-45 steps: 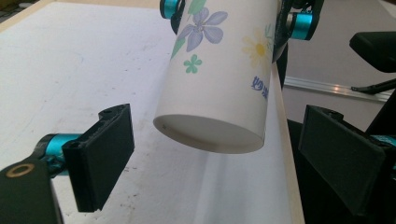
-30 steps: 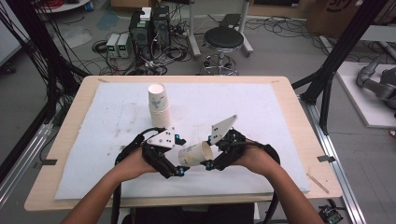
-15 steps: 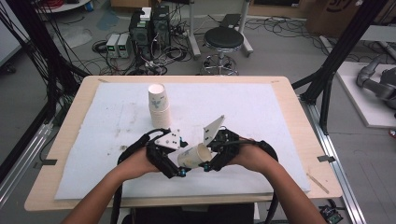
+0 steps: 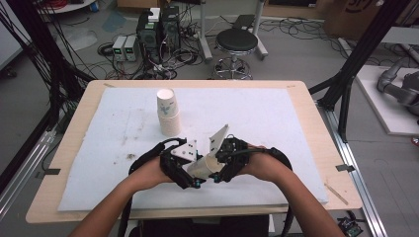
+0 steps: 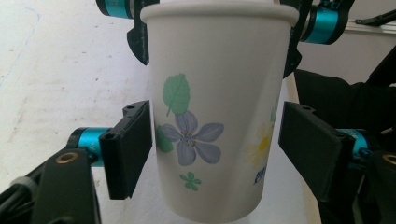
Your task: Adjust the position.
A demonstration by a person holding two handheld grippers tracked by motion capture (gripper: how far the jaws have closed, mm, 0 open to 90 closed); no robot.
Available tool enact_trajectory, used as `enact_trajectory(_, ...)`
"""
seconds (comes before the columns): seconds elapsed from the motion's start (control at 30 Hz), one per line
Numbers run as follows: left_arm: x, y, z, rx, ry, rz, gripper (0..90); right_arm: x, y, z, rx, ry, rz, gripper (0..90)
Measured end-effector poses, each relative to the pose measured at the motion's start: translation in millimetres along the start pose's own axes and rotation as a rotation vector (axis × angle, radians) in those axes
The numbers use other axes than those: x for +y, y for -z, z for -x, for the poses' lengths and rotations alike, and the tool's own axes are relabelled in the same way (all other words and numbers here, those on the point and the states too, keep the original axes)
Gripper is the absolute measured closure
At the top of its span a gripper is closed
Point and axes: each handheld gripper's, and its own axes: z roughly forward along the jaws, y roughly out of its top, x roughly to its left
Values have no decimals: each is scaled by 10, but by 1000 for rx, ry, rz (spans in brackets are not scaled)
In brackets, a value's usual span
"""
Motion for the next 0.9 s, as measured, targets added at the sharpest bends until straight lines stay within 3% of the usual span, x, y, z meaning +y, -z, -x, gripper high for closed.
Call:
enact_trajectory(0.2, 21, -37, 1, -1, -18, -14, 358, 18, -12, -18, 9, 13, -2, 332)
enact_trajectory(0.47, 18, -37, 3, -14, 3, 6, 353, 31, -6, -28, 6, 6, 7, 297)
enact_trajectory(0.57, 2, -32, 8, -17, 11, 29, 349, 32, 28, -25, 23, -21, 50, 252)
enact_trajectory(0.63, -33, -28, 12, -12, 24, 49, 349, 14, 56, -16, 13, -21, 105, 209)
enact_trajectory(0.77, -126, -7, 10, 5, 48, 98, 348, -85, 167, -18, 0, -70, 195, 208)
enact_trajectory(0.9, -253, 41, 12, 39, 108, 170, 335, -244, 260, -29, -23, -128, 314, 208)
